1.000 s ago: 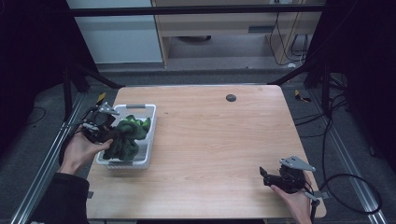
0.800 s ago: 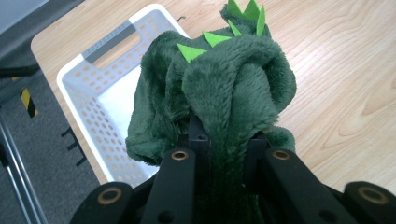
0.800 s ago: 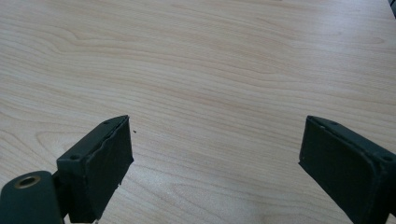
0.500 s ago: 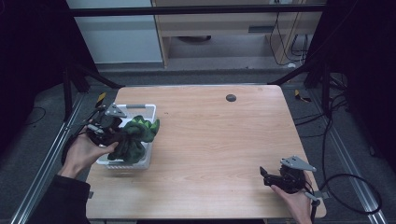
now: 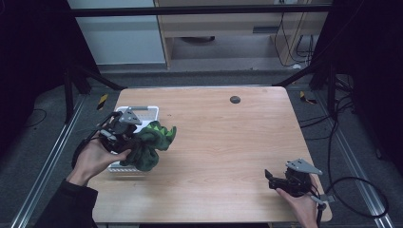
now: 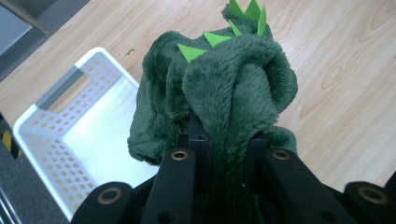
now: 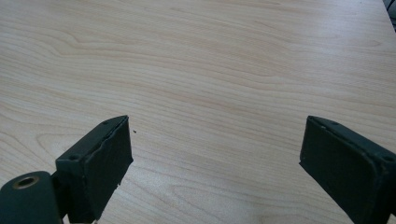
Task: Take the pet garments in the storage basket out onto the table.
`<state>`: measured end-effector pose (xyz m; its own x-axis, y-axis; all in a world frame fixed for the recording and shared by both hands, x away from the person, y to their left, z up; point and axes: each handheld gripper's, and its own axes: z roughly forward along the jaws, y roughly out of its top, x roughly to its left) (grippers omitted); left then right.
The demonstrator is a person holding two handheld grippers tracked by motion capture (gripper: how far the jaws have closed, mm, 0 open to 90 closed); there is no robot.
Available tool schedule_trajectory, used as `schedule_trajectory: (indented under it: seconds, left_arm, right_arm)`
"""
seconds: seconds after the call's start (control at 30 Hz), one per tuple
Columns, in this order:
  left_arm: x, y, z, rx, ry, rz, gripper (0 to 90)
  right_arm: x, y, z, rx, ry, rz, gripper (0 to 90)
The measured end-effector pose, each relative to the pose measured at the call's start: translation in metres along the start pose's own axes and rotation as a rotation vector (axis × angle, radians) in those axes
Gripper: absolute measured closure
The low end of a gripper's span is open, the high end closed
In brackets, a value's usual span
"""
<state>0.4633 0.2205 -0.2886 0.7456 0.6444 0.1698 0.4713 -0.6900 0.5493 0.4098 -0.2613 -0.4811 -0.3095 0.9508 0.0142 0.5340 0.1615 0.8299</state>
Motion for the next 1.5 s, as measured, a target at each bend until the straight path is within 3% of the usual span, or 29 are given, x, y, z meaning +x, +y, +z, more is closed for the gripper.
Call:
schedule_trajectory:
  seconds: [0.77,1.5]
  left_arm:
    - [-0.036,0.033,0.011,-0.011,-0.060,0.090,79.5]
    - [-0.065,0.060,0.038,-0.013,-0.134,0.158,79.5]
  right_arm:
    - [0.000,0.000,0.000,-0.004,0.001,-0.005,9.1]
    - [-0.001,0.000,-0.001,-0.019,-0.011,-0.013,8.9]
